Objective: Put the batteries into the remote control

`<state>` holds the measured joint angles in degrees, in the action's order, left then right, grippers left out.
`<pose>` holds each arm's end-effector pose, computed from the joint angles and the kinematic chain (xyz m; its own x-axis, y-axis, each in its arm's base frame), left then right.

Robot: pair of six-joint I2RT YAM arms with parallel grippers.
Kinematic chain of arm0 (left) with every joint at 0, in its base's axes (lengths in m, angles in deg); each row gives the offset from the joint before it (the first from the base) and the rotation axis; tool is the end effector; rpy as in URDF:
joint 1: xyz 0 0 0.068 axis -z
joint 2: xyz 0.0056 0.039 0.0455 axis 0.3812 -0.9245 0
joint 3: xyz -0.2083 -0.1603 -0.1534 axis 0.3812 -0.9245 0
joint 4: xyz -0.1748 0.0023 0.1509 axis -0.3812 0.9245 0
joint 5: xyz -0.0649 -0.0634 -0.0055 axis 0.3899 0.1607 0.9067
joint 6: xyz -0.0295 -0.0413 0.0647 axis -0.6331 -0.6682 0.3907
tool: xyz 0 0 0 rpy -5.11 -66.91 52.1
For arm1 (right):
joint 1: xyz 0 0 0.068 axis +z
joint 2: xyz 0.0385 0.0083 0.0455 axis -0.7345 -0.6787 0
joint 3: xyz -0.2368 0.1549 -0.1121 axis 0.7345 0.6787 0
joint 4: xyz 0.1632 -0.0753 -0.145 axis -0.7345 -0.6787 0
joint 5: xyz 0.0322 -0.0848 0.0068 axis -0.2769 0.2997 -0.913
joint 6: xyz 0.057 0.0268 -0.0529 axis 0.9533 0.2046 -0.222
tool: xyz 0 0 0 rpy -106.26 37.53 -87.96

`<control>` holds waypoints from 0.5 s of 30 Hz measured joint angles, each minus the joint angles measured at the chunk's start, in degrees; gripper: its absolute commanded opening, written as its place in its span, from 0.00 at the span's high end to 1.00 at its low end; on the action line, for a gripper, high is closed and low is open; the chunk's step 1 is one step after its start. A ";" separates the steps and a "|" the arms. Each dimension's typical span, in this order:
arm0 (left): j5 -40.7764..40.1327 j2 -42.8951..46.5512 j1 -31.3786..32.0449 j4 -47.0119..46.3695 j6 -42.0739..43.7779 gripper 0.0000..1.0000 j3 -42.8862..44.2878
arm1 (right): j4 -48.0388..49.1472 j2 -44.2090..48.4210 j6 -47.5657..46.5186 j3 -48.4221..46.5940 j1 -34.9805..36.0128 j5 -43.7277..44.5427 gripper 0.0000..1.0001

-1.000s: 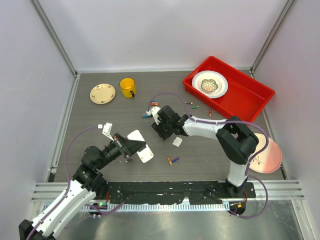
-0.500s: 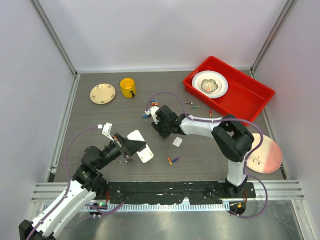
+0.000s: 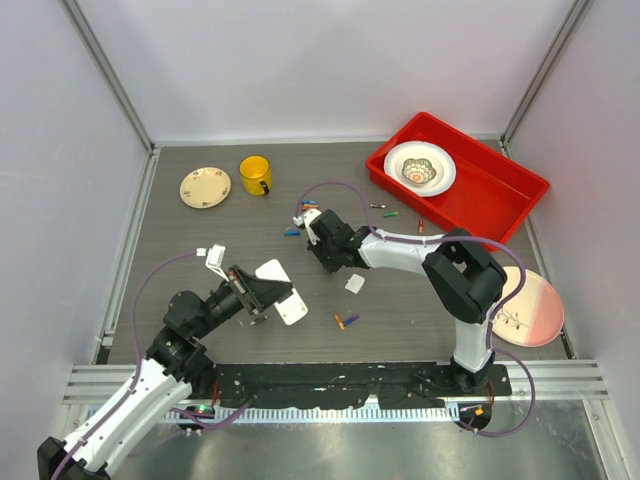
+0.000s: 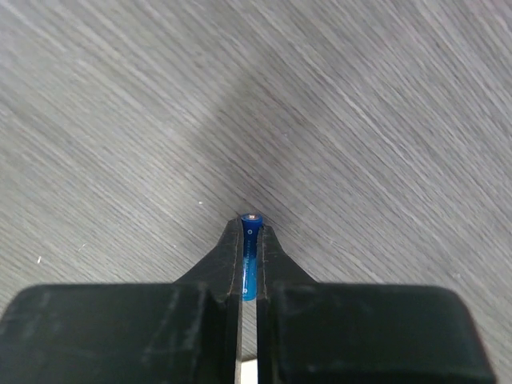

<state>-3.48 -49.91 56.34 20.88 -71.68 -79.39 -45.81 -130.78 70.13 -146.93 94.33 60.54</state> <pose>0.0695 -0.0743 0.2496 -0.6481 -0.5488 -0.5280 0.4625 0.2672 -0.8454 0.2759 0.2901 0.1842 -0.5273 -0.6118 -0.5896 -0.7228 0.6878 -0.0673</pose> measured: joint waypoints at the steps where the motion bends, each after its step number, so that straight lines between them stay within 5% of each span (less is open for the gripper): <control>1: -0.02 -0.37 0.00 -0.31 -0.02 1.00 0.00 | -0.17 0.07 1.09 0.00 0.00 1.22 0.99; 8: -0.04 -7.21 0.00 -4.48 -1.03 1.00 0.02 | -2.32 8.52 9.25 3.45 0.00 6.69 0.99; 15: 1.16 -18.88 0.00 -10.10 -2.12 1.00 1.97 | -2.27 37.11 17.27 9.90 0.11 10.16 0.99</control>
<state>-2.32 -68.79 56.34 10.78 -73.80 -77.42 -48.08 -93.67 87.40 -137.03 94.44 70.71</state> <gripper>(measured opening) 0.259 0.069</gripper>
